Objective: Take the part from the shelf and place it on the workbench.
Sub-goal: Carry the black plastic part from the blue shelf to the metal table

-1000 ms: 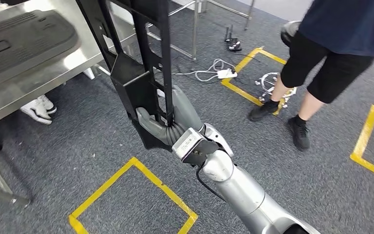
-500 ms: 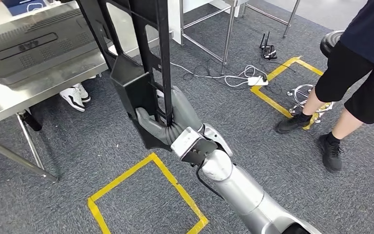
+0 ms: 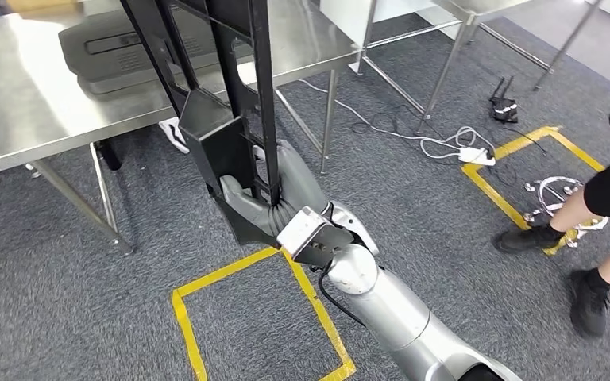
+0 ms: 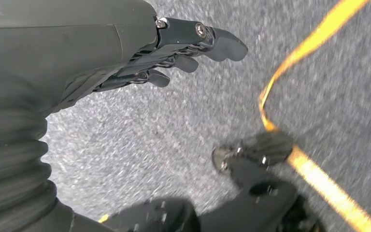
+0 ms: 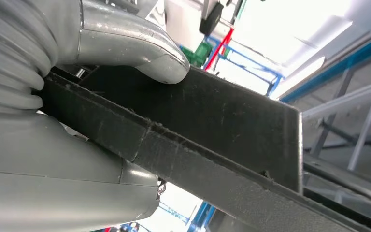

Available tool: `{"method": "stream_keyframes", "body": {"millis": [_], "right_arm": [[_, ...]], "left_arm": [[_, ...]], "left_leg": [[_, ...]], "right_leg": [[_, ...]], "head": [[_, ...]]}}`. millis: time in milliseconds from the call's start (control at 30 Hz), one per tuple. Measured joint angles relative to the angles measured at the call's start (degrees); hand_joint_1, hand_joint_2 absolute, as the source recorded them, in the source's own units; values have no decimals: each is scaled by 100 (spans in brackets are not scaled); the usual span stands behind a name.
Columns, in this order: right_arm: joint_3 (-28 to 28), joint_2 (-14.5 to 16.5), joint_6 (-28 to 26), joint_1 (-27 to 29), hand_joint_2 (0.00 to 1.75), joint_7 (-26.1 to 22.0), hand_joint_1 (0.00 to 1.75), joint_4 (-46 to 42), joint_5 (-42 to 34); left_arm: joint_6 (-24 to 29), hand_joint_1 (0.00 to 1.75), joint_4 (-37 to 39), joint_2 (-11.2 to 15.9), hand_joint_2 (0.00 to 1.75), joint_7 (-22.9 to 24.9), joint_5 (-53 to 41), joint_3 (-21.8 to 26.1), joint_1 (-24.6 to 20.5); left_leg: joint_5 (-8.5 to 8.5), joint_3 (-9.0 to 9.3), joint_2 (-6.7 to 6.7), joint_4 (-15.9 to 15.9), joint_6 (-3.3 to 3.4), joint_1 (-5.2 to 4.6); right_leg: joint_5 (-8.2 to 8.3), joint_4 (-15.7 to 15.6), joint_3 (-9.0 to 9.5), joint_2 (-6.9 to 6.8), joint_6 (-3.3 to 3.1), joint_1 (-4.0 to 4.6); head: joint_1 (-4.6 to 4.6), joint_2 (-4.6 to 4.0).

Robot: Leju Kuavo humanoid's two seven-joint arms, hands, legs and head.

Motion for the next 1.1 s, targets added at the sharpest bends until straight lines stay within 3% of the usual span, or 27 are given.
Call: {"method": "stream_keyframes", "body": {"millis": [67, 100, 133, 167, 233, 267, 333, 433, 867, 1100], "right_arm": [[-19, -23, -3, 28, 175, 8, 175, 8, -16], [-28, -32, -4, 45, 175, 13, 175, 11, -23], [-33, -36, -5, 57, 175, 17, 175, 14, -29], [-38, -38, -6, 63, 175, 20, 175, 15, -34], [-54, -33, -6, 58, 175, 22, 175, 15, -35], [-62, -28, -6, 56, 175, 22, 175, 15, -36], [-74, -16, -7, 58, 175, 22, 175, 15, -40], [-76, -1, -8, 60, 175, 22, 175, 15, -44], [-76, 2, -1, 60, 175, 21, 175, 15, -33], [-76, 2, 7, 62, 175, 19, 175, 15, -29]], "left_arm": [[-15, 0, 0, -2, 175, -22, 0, 0, -12], [-27, 0, 0, -3, 175, -33, 0, 0, -8], [-44, 0, 0, -3, 175, -43, 0, 0, -2], [-61, 0, 0, -4, 175, -51, 0, 0, 3], [-98, 0, 0, -8, 175, -63, 2, 0, 8], [-121, 0, 0, -10, 175, -69, 5, 1, 8], [-159, 0, 0, -9, 175, -86, 17, 5, 15], [-210, 0, 0, 3, 175, -118, 46, 20, 30], [-333, 0, 0, 1, 175, -185, 67, 90, 31], [-326, 0, 0, 1, 175, -208, 19, 91, 31]], "left_leg": [[6, -15, -118, 0, 30, 4], [7, -19, -169, 0, 32, 3], [9, -20, -212, 1, 32, 3], [12, -19, -248, 1, 29, 4], [20, -21, -306, 8, 7, -4], [25, -27, -326, 12, -14, -14], [30, -44, -343, 22, -31, -40], [43, -33, -331, -2, 23, -43], [85, -9, -321, -78, -101, -32], [86, -14, -320, -77, -105, -57]], "right_leg": [[-258, 733, -381, 145, -15, -11], [-297, 937, -504, 158, 2, -13], [-244, 918, -521, 161, 37, -16], [-117, 689, -430, 162, 82, -21], [197, -91, -75, 185, 140, -30], [309, -390, 72, 200, 125, -28], [403, -629, 183, 224, 61, -24], [437, -640, 187, 227, 18, -18], [447, -631, 172, 230, -24, 4], [448, -633, 171, 230, -23, -28]], "head": [[4, 1], [4, 1], [4, 1], [4, 0], [4, 0], [2, 1], [-4, 0], [-8, 0], [-8, 0], [-7, -1]]}}
